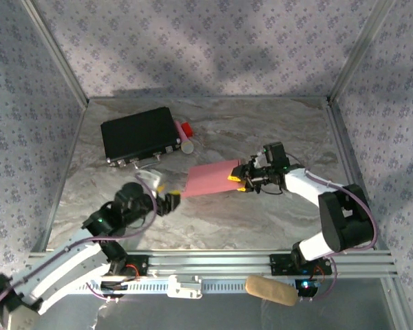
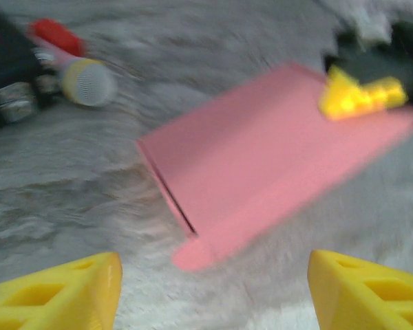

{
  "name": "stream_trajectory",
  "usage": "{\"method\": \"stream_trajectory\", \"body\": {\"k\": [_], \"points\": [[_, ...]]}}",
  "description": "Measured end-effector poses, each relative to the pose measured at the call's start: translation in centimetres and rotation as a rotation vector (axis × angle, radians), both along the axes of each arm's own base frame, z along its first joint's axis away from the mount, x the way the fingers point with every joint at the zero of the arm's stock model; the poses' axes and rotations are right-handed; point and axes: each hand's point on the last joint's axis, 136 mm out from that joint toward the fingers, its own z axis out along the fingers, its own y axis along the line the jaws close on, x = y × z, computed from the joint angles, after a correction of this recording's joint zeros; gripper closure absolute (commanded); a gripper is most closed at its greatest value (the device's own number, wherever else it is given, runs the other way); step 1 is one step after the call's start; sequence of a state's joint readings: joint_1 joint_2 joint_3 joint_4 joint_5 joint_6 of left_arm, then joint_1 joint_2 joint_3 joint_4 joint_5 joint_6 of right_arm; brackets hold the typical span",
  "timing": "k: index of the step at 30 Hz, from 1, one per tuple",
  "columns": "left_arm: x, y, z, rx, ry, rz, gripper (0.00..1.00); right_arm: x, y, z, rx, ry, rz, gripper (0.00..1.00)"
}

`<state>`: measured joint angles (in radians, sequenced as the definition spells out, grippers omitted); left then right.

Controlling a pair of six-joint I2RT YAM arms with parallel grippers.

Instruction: Fold the paper box

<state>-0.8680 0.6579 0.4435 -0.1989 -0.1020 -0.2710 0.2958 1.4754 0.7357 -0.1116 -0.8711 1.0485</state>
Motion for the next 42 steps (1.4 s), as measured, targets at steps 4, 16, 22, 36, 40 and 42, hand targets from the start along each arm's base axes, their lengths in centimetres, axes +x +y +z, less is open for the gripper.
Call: {"method": "stream_trajectory", "body": {"k": [4,16,22,36,40,42], "points": [[-2.6,-3.8,-1.8,0.285,-0.158,-0.183,0.24,-0.5,-1.3,0.3,0.001,0.092,-0.03,0.64],[2.0,-7.5,-5.0,0.711,-0.365,-0.204,0.25,-2.1,-2.5,1.4,0.014,0.22,-0.05,0.64],[3.0,-9.6,-5.6,0.748,-0.384,-0.228,0.4,-2.3,-2.6,1.8,0.029,0.231,-0.051,0.63],[2.2,-10.2,-5.5,0.769,-0.369,-0.301,0.67,-2.1,-3.4,2.3,0.066,0.254,-0.068,0.45],[1.2,-10.2,-4.4,0.748,-0.301,-0.348,0.67,-1.1,-5.0,4.6,0.039,0.151,-0.089,0.42],[0.8,-10.1,-3.7,0.723,-0.246,-0.37,0.68,-0.3,-6.3,7.4,0.01,0.013,-0.111,0.43]]}}
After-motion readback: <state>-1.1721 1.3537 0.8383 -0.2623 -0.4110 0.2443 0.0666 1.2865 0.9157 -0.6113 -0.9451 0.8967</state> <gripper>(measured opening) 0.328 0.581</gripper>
